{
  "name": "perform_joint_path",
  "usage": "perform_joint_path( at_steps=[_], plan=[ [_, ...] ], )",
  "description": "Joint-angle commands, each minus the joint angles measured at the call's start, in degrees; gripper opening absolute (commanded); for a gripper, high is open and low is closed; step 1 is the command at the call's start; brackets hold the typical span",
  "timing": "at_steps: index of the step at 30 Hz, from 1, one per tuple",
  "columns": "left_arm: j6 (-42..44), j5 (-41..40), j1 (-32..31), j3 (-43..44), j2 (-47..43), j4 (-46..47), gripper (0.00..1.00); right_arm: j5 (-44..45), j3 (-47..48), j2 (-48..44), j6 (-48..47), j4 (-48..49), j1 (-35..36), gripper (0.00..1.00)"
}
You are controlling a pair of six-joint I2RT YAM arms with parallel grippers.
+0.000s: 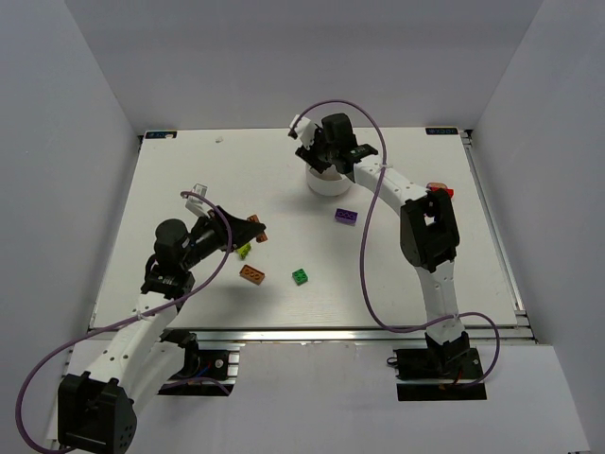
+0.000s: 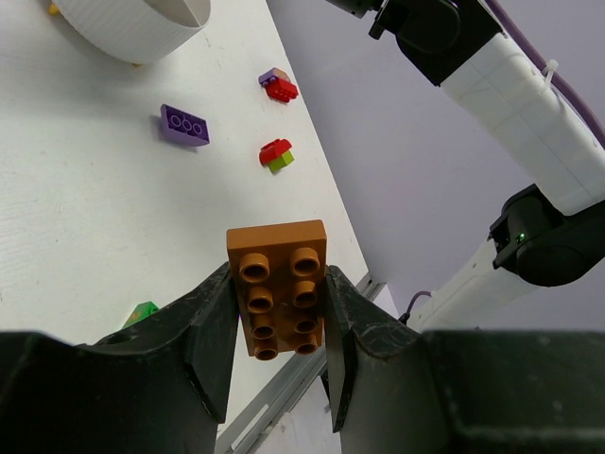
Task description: Sort the legos into containers by color
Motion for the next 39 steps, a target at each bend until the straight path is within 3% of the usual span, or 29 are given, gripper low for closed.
perform_joint_path(
  at_steps=[1,6,10,12,13,14,15,16,19,20,21,22,24,29,39],
  plan=[
    [0.1,0.3,0.2,0.1,0.2,1.4,0.02,-0.9,0.6,-0.8,-0.5,2.4,0.0,0.59],
    [-0.2,0.6,0.3,0.4,0.8,2.2,0.03,-1.2,0.5,-0.9,0.1,1.9,0.0,0.61],
    [-0.4,0.2,0.2,1.2,1.8,3.0,0.04,-3.2,1.5,-3.2,4.1,0.9,-0.2,0.56],
    [-0.1,0.3,0.0,2.8,4.6,4.0,0.04,-5.8,2.8,-6.6,7.2,-1.4,-1.0,0.44],
    [0.3,0.3,-0.2,3.7,6.1,5.2,0.04,-10.4,3.3,-7.9,8.7,-2.9,-1.4,0.34],
    [1.2,0.0,-0.7,4.7,7.7,5.6,0.04,-13.4,3.3,-11.0,11.3,-5.7,-2.7,0.21],
    [1.8,-0.4,-2.2,7.3,11.5,6.2,0.04,-16.4,2.2,-12.9,12.3,-6.8,-3.4,0.0],
    [2.6,-1.5,-3.1,9.0,13.8,6.9,0.04,-23.1,0.6,-15.2,12.9,-7.2,-4.0,0.0],
    [7.4,-4.6,-8.2,18.3,24.3,5.1,0.04,-32.2,-10.7,-24.9,17.6,-3.5,-7.2,0.0],
    [10.2,-5.8,-9.4,20.8,26.8,4.4,0.04,-34.0,-13.7,-27.1,19.0,-2.0,-8.9,0.07],
    [11.8,-7.2,-11.7,23.3,29.2,3.9,0.04,-35.5,-19.2,-31.5,22.1,0.9,-10.0,0.33],
    [13.3,-10.8,-12.5,28.1,33.5,2.2,0.04,-37.7,-21.6,-33.6,23.9,2.2,-11.9,0.45],
    [15.9,-14.2,-14.3,32.1,37.6,1.7,0.04,-40.4,-28.3,-39.1,27.1,4.8,-13.9,0.54],
    [18.6,-24.1,-16.1,41.3,48.7,3.9,0.05,-41.1,-38.1,-49.6,27.2,6.0,-18.1,0.56],
    [22.7,-26.4,-17.6,55.0,64.1,8.3,0.09,-42.5,-48.2,-58.9,30.2,8.2,-21.8,0.58]
  ],
)
